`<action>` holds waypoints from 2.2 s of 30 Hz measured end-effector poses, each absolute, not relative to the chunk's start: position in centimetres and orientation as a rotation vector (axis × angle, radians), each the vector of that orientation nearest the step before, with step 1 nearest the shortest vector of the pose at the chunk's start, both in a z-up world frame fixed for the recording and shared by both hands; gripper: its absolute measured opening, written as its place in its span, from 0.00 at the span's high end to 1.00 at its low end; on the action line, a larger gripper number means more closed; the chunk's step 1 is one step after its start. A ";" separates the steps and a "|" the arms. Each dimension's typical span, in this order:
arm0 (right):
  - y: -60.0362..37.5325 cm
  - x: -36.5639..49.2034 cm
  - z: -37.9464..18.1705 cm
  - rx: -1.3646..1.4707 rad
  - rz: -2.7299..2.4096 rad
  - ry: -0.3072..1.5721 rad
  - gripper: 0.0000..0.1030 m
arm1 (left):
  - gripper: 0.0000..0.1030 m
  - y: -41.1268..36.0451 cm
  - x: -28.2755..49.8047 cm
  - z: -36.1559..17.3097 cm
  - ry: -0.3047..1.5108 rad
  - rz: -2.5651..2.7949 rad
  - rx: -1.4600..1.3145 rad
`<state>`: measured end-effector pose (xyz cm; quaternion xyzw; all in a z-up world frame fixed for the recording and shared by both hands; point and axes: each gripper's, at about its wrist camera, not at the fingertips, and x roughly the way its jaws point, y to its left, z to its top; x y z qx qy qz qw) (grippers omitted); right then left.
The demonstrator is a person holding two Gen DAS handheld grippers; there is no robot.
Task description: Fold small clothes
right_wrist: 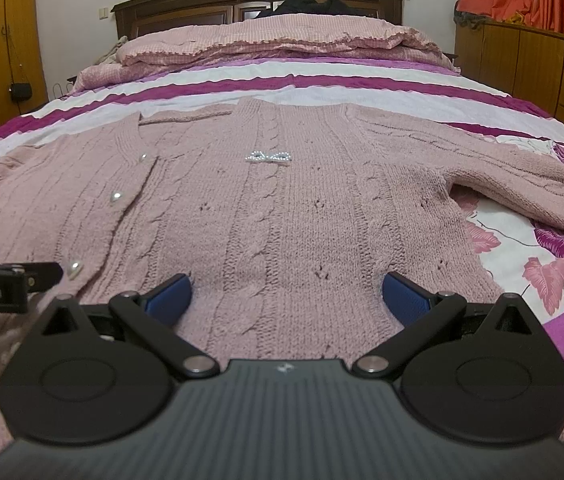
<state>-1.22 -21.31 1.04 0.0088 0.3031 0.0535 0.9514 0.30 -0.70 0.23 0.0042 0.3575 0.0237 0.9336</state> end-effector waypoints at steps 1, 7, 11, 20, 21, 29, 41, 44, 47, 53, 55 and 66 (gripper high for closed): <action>-21.3 -1.2 1.0 0.017 0.109 0.616 0.00 | 0.00 -0.7 0.3 0.3 0.731 0.048 0.008; -21.2 -1.2 1.2 0.019 0.108 0.631 0.00 | 0.00 -0.7 0.4 0.3 0.735 0.047 0.006; -21.3 -0.9 1.6 0.024 0.109 0.646 0.00 | 0.00 -0.7 0.5 0.4 0.747 0.048 0.010; -21.6 -1.3 2.4 0.048 0.104 0.682 0.00 | 0.00 -0.6 0.2 1.8 0.812 0.047 -0.001; -21.6 -1.5 2.7 0.054 0.105 0.684 0.00 | 0.00 -0.5 0.1 2.1 0.820 0.043 -0.007; -25.1 -4.5 6.8 0.187 0.132 0.609 0.00 | 0.00 0.0 -1.7 4.4 0.815 0.002 -0.062; -35.2 -2.7 6.5 0.352 -0.060 0.588 0.00 | 0.00 0.4 -1.0 6.0 0.810 0.040 -0.051; -37.6 -2.2 5.6 0.430 -0.090 0.590 0.00 | 0.00 0.5 -0.5 5.8 0.818 0.048 -0.052; -39.5 -1.2 4.5 0.515 -0.124 0.603 0.00 | 0.00 0.6 -0.3 5.5 0.824 0.060 -0.049; -42.5 1.0 2.5 0.611 -0.198 0.605 0.00 | 0.00 0.8 0.2 5.2 0.845 0.070 -0.052; -43.1 1.6 1.9 0.616 -0.216 0.594 0.00 | 0.00 0.9 0.4 5.0 0.845 0.078 -0.046; -45.5 3.8 1.7 0.610 -0.271 0.445 0.00 | 0.00 1.8 0.9 5.5 0.842 0.112 -0.028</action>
